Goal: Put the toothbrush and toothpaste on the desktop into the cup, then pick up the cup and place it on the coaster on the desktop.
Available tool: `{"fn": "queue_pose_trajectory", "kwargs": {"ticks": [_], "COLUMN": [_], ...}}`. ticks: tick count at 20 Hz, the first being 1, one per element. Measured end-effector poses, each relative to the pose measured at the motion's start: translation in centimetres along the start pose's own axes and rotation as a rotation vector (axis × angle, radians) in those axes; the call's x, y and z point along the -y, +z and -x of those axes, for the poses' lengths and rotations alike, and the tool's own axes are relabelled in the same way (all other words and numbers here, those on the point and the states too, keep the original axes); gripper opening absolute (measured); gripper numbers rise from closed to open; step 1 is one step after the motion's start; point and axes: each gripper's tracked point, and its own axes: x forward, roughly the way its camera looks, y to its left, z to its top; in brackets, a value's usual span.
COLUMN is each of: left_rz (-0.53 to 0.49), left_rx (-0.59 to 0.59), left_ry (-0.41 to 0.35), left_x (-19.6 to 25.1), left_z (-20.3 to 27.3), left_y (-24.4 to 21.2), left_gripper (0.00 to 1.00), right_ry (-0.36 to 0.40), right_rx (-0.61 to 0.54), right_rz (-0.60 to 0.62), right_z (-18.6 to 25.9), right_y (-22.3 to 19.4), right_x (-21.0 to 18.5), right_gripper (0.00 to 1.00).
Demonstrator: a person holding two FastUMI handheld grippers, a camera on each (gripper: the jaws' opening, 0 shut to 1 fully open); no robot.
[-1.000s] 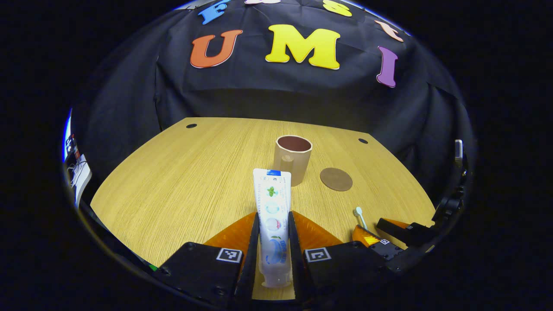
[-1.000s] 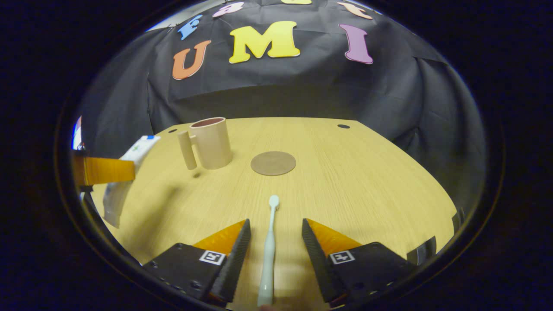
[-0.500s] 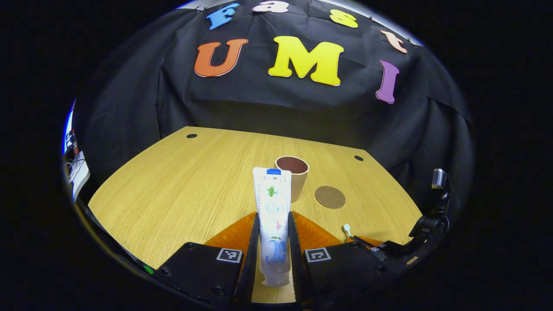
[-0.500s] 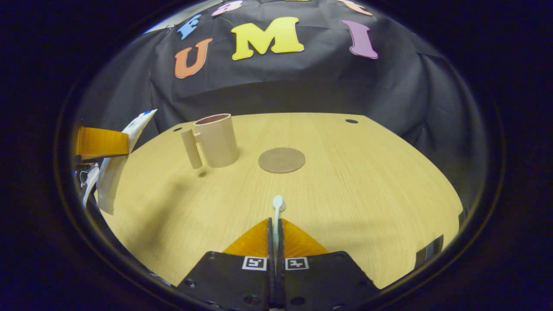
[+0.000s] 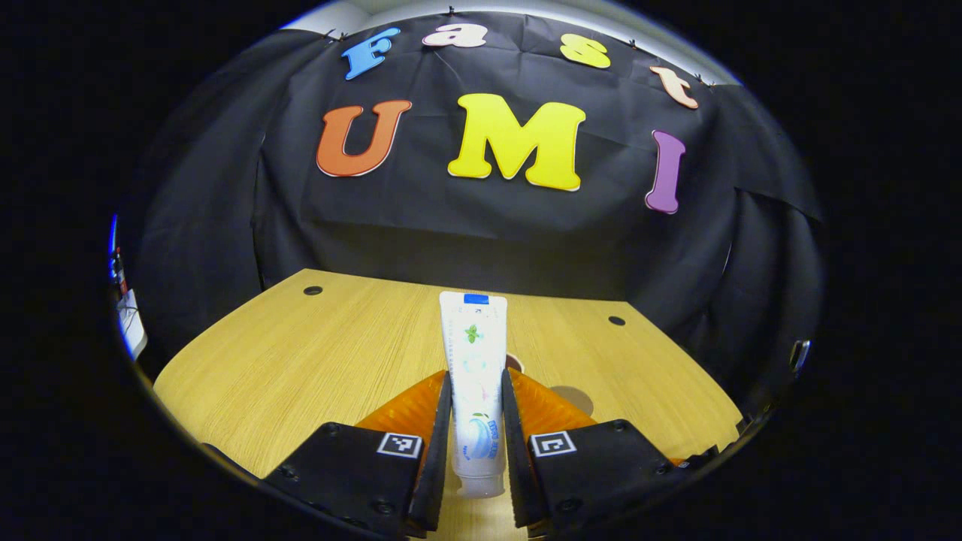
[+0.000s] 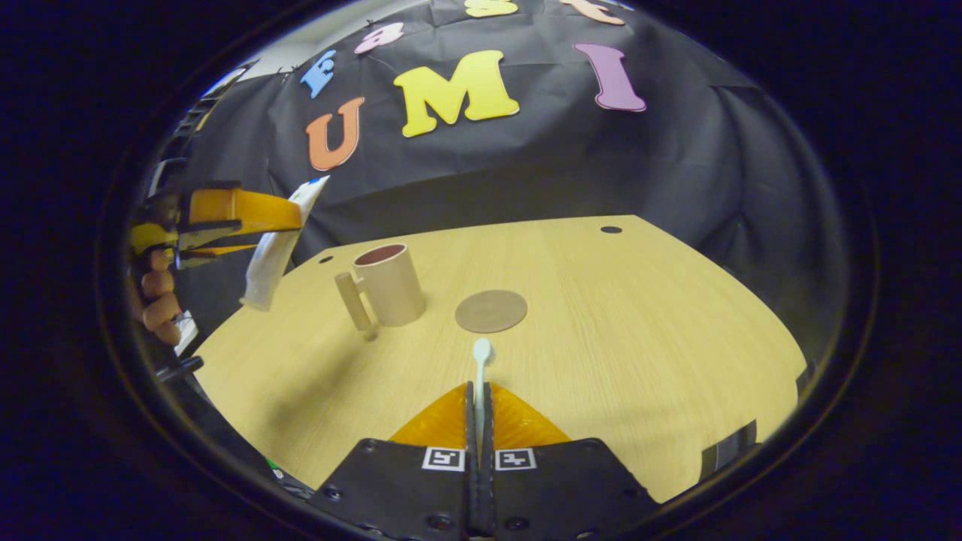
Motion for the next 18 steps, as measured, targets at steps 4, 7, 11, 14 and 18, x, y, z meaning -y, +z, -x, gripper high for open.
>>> {"fn": "queue_pose_trajectory", "kwargs": {"ticks": [4, 7, 11, 14, 18], "left_rz": [-0.028, -0.021, 0.009, 0.017, 0.019], "left_rx": [0.107, 0.161, 0.217, 0.204, 0.198], "left_ry": [-0.024, -0.036, -0.047, -0.046, -0.04], "left_x": [0.6, 0.8, 1.1, 1.2, 1.0], "left_z": [-4.4, -6.9, -9.1, -10.6, -11.5], "left_y": [3.1, 3.9, 4.8, 4.1, 3.8], "left_gripper": [0.38, 0.38, 0.38, 0.38, 0.39], "right_ry": [0.027, 0.027, 0.034, 0.034, 0.034], "right_rx": [0.019, 0.051, 0.071, 0.078, 0.079], "right_rz": [0.005, 0.006, -0.004, -0.004, -0.01], "right_z": [1.4, 2.2, 2.8, 2.8, 2.9], "right_y": [0.5, 1.6, 2.4, 2.7, 2.7], "right_x": [0.1, 0.7, 1.1, 1.2, 1.4], "right_gripper": [0.0, 0.0, 0.0, 0.0, 0.0]}}
